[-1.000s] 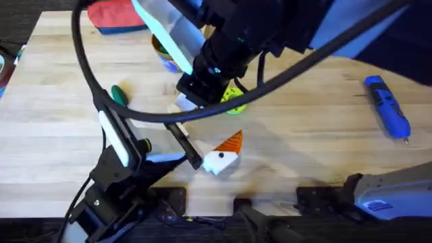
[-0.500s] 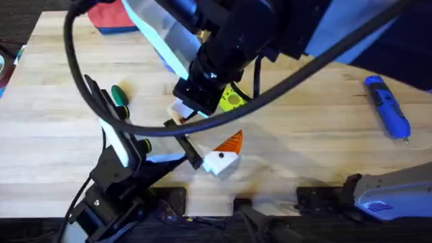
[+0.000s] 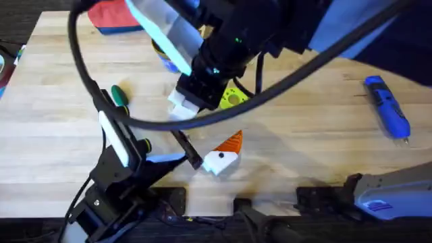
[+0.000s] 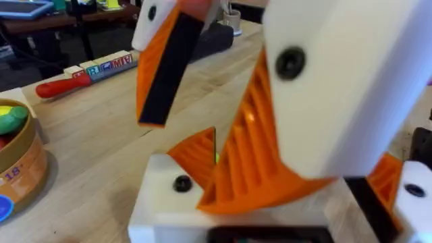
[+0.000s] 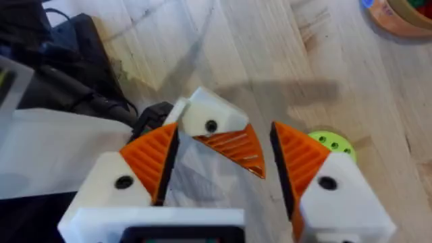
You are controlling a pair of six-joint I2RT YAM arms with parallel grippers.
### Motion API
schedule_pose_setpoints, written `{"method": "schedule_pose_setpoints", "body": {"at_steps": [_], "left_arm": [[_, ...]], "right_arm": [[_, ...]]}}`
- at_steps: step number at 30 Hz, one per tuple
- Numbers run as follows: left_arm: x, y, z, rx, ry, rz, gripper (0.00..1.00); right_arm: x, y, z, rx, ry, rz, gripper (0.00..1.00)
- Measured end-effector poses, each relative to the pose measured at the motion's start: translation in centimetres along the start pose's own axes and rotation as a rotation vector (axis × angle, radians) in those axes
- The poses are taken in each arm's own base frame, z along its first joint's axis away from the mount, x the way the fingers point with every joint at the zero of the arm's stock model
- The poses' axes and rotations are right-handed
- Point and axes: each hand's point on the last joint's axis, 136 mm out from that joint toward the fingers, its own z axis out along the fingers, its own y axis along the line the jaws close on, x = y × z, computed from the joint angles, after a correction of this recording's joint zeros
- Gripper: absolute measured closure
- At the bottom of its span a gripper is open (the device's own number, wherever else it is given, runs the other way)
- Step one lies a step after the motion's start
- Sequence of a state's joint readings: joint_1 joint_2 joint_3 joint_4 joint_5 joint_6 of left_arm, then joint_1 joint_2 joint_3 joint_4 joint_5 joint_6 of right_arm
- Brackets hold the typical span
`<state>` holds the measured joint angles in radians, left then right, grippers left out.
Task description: Pick up the gripper from the table and insert it into the empty holder that is missing its gripper. Then pick up a screw, insert it into the mounting hole, and use the screwdriver to tighten it. Finally, clean up the table by picking up the vegetable and placing it into the bucket.
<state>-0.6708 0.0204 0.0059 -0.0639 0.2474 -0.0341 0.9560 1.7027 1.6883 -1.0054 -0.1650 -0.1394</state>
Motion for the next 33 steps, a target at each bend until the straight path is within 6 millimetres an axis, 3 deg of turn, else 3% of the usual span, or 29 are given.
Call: {"method": "schedule_pose_setpoints", "body": {"at_steps": [2,3,8,15,18,22,26,33], "left_arm": [[0.0,0.0,0.0,0.0,0.0,0.0,0.012],[0.0,0.0,0.0,0.0,0.0,0.0,0.013],[0.0,0.0,0.0,0.0,0.0,0.0,0.014],[0.0,0.0,0.0,0.0,0.0,0.0,0.013],[0.0,0.0,0.0,0.0,0.0,0.0,0.013],[0.0,0.0,0.0,0.0,0.0,0.0,0.032],[0.0,0.0,0.0,0.002,0.0,0.004,0.385],[0.0,-0.1,0.0,0.003,0.0,0.005,0.845]], "right_arm": [[0.1,-0.6,-0.4,0.007,-0.001,0.015,0.041],[0.3,-0.8,-0.7,0.01,-0.002,0.023,0.018],[1.7,-2.5,-4.2,0.038,-0.017,0.082,0.011],[5.9,-5.7,-11.0,0.106,-0.032,0.208,0.008],[7.3,-5.9,-12.5,0.087,-0.043,0.216,0.007],[9.6,-6.3,-12.8,0.057,-0.073,0.257,0.007],[13.0,-6.8,-12.8,0.047,-0.105,0.349,0.007],[18.7,-5.8,-14.3,0.127,-0.208,0.479,0.007]]}}
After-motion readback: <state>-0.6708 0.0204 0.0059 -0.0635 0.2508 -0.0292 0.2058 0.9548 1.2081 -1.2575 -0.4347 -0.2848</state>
